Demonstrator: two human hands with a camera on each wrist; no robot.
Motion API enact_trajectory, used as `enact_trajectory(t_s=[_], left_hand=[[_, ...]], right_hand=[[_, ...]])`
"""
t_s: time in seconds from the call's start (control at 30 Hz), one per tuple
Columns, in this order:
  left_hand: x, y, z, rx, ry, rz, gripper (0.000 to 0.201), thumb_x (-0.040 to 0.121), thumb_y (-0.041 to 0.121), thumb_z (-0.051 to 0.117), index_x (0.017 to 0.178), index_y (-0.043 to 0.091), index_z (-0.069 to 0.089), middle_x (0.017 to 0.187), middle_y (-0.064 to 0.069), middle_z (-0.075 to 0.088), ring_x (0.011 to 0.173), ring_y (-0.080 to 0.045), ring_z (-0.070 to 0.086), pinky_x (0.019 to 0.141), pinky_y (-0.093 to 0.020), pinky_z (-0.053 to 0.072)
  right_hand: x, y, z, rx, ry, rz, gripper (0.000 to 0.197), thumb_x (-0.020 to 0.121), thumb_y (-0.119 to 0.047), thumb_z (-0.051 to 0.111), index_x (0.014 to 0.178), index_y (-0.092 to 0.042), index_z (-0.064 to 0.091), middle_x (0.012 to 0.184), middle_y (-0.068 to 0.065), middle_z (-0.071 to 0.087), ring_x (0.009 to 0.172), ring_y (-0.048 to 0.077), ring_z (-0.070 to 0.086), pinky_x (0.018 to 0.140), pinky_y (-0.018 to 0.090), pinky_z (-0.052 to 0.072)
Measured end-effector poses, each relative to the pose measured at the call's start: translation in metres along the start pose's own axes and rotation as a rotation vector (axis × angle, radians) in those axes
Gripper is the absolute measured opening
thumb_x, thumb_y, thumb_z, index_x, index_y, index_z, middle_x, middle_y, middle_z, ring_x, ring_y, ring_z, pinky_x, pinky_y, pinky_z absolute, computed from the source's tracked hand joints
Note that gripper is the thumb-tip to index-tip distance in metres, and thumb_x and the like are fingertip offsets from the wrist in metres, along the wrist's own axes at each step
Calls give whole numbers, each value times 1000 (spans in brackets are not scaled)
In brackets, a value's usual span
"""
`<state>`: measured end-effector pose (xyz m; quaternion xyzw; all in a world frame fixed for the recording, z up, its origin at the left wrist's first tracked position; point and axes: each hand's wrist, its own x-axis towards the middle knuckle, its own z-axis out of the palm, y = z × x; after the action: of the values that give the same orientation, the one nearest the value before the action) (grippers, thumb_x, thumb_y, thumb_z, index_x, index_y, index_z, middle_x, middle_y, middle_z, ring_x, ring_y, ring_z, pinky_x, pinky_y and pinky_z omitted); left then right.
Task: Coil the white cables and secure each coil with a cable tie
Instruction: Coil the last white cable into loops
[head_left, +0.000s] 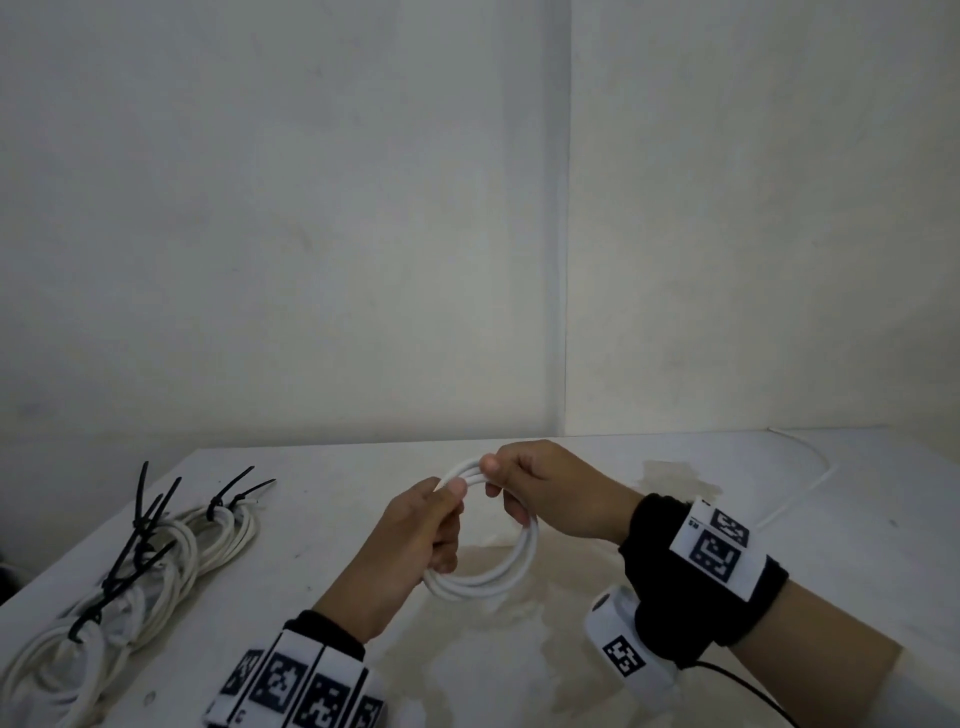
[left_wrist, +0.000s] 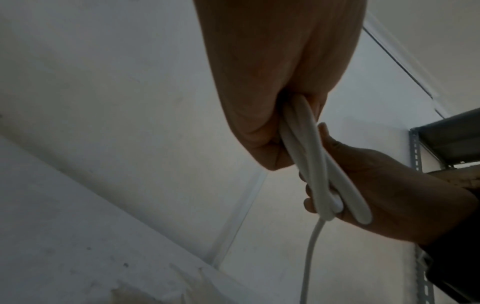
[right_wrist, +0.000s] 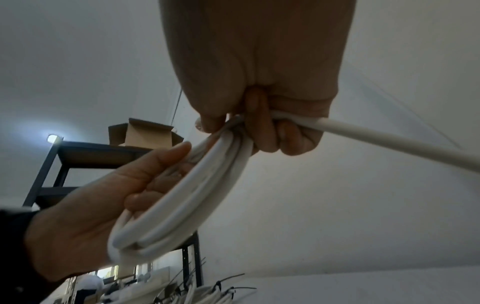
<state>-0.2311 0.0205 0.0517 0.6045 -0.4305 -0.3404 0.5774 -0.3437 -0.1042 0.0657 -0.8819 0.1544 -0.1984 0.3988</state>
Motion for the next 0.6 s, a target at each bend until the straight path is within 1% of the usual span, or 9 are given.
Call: enact_trajectory(t_s=[0.1,0.17,0.2,0.3,0.37,0.4,0.43,0.53,0.6], left_hand=[[-1,-2,-2,11,13,8,34,97,24,38,66,12,35,49,9,29,42,-7,25,43,-18,27],[-3,-6,-2,33,-8,-4,35,97,26,38,65,12,34,48,9,29,42,-6,25,42,-17,27],[-5,-7,-1,58,-25,-12,36,97,28,38,65,12,35,48,8,29,41,-6,26,42,-17,28],[-8,-10,2,81,-70,-34,38,97,32,37,63,14,33,49,8,28,42,-6,25,43,-17,28],[-7,-7,4,11,-80,-49,36,97,30,36,65,14,31,50,7,25,43,-7,21,42,-17,25],[-7,-6,4,-23,-80,-53,35,98,29,35,66,14,31,51,6,23,43,-7,20,42,-18,23],[-6,-4,4,-51,-79,-53,34,98,28,35,67,14,31,51,6,22,42,-7,19,41,-18,22],[-6,0,3,-145,-32,-50,36,98,27,34,65,13,33,47,6,22,39,-6,18,39,-17,21],[-3,3,-1,-250,38,-43,37,98,27,34,64,12,34,45,7,22,35,-5,18,36,-16,21]], right_hand=[[-3,1,-1,-36,6,-35,23,94,-35,46,75,-25,52,57,-9,56,50,1,47,58,17,38],[-5,1,-9,-59,14,-54,8,88,-32,59,84,-28,54,68,-13,57,62,-3,51,66,14,40],[-6,1,-13,-99,22,-71,8,85,-31,64,86,-29,56,73,-14,57,68,-5,52,69,10,39],[-4,0,-20,-183,88,-180,9,81,-25,69,80,-19,64,80,-7,60,72,0,51,66,9,37],[-1,3,-17,-175,136,-219,15,83,-24,67,78,-9,65,78,4,64,69,9,53,64,15,40],[0,5,-16,-153,146,-216,17,84,-24,65,78,-8,65,76,9,64,67,14,53,64,21,41],[0,8,-15,-131,151,-215,17,87,-23,62,78,-9,65,72,10,62,63,17,50,62,22,40],[1,16,-15,-106,187,-205,22,93,-24,52,84,-10,66,64,4,50,58,9,38,57,18,31],[3,23,-18,-110,208,-165,24,95,-25,47,89,-11,65,63,-1,46,61,13,39,59,22,32]])
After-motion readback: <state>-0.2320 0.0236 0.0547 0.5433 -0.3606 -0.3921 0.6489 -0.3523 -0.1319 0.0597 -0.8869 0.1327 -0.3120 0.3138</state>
